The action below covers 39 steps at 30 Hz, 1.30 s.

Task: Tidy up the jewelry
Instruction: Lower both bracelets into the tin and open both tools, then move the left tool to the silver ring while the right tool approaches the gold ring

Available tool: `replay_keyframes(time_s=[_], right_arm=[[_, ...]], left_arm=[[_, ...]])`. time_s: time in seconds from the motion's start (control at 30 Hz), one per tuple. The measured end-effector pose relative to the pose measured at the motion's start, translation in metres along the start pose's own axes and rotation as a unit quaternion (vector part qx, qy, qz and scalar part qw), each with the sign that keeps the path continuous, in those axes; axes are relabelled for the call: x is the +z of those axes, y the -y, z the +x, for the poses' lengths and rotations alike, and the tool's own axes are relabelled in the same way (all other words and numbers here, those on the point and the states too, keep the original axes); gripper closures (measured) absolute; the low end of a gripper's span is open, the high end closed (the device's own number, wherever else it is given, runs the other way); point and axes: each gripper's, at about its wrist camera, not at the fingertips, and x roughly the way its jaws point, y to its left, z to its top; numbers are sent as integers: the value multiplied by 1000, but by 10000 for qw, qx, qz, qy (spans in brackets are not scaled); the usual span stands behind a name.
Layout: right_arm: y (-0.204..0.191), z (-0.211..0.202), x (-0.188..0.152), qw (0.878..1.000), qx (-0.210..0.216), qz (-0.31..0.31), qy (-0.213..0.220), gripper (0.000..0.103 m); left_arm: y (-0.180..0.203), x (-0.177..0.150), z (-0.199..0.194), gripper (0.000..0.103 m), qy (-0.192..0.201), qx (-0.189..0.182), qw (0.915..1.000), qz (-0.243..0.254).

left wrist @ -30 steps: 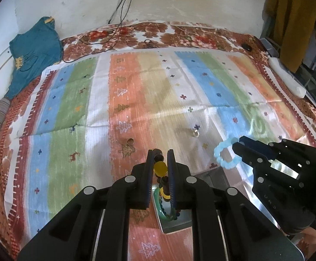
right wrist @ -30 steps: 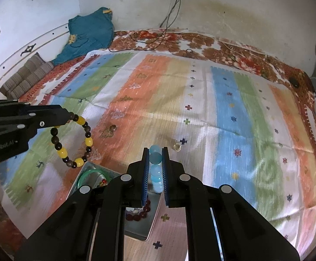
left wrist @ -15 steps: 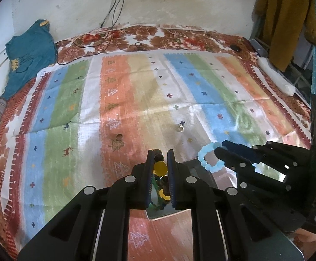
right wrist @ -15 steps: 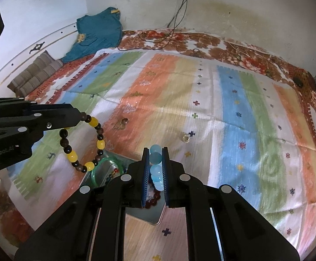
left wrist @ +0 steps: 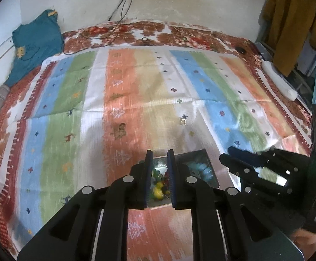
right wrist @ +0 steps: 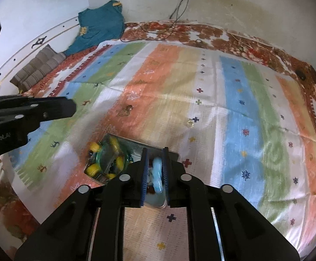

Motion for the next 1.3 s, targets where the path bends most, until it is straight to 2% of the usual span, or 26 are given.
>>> replay_keyframes(time_s=[0.07,0.13,0.2,0.53,0.8,0.97,1.03,1.3], right_arm=[[3,-3,-1,10000,-22,56,16,74],[6,-4,-2,9999,-28,108,5,73],[8,-2,-3,9999,-59,144,-21,72],[19,8,-1,9993,-215,265,-119,58],[20,14,4,9992,-279,237,-137,48],[20,21,8,9991,-347,195,-166,48],[20,23,10,9991,-350,177,-171,44],[24,37,17,9987,-395,199,-266,40]], left_arm=[[-4,-3,-1,89,-11,39,10000,-41],[-8,-6,-1,81,-39,76,9999,-107],[-11,-7,1,78,-70,106,9998,-135],[-22,-7,10,56,-172,227,9993,-252],[-25,-3,12,47,-138,286,9992,-258],[-31,3,16,41,-112,349,9988,-316],[-31,5,18,37,-106,376,9987,-318],[-37,15,37,35,-226,570,9977,-282]])
